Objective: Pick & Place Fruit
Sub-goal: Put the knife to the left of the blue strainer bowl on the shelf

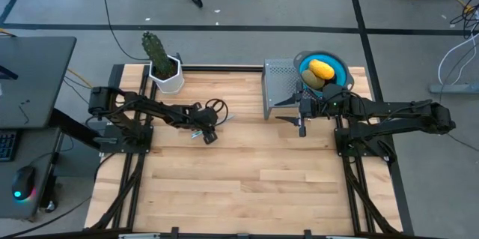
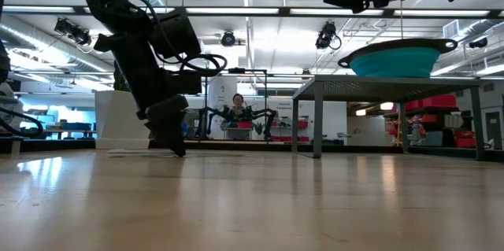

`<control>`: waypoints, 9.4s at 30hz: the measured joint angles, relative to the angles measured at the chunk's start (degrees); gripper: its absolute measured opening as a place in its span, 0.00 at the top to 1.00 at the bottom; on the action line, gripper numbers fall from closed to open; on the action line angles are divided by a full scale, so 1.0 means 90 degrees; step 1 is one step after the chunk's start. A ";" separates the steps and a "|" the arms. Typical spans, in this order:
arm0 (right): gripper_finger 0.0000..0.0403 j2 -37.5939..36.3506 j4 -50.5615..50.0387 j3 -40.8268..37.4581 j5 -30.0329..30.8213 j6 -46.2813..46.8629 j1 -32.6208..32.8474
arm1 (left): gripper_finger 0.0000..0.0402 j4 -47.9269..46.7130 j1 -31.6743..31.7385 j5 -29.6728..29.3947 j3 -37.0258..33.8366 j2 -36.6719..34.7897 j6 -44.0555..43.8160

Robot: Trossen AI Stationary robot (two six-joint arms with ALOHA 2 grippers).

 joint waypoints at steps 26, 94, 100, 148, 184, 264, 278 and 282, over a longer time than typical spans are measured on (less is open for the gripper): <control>0.49 0.0000 0.0002 0.0000 0.0173 -0.0023 0.0000 | 0.94 0.0895 0.0114 -0.0266 0.0019 0.0015 0.0977; 0.49 0.0000 -0.0090 -0.0002 0.0438 -0.0168 -0.0002 | 0.93 0.0804 0.0472 0.0021 -0.0315 0.0036 0.0384; 0.49 0.0000 -0.0089 -0.0002 0.0444 -0.0183 -0.0001 | 0.92 0.0604 0.0221 -0.0355 0.0227 0.0046 0.0639; 0.49 0.1938 0.3652 -0.0002 -0.1115 0.0335 0.0262 | 0.91 0.9246 -0.0822 0.1637 -0.0057 -0.0722 0.3291; 0.49 0.2511 0.4470 -0.0002 -0.0675 0.0791 0.0546 | 0.92 0.9839 -0.0811 0.2352 0.0923 0.0546 0.2975; 0.87 0.2506 0.3968 -0.0002 -0.0203 0.0216 0.0668 | 0.90 0.8813 -0.0852 0.2310 0.1586 0.0857 0.3308; 0.89 0.2506 0.3939 -0.0002 -0.0150 0.0487 0.0665 | 0.86 0.8753 -0.0855 0.1962 0.1583 0.0750 0.3038; 0.89 0.2456 0.3923 -0.0002 -0.0149 0.0555 0.0665 | 0.83 0.8615 -0.0855 0.1940 0.1557 0.0627 0.2904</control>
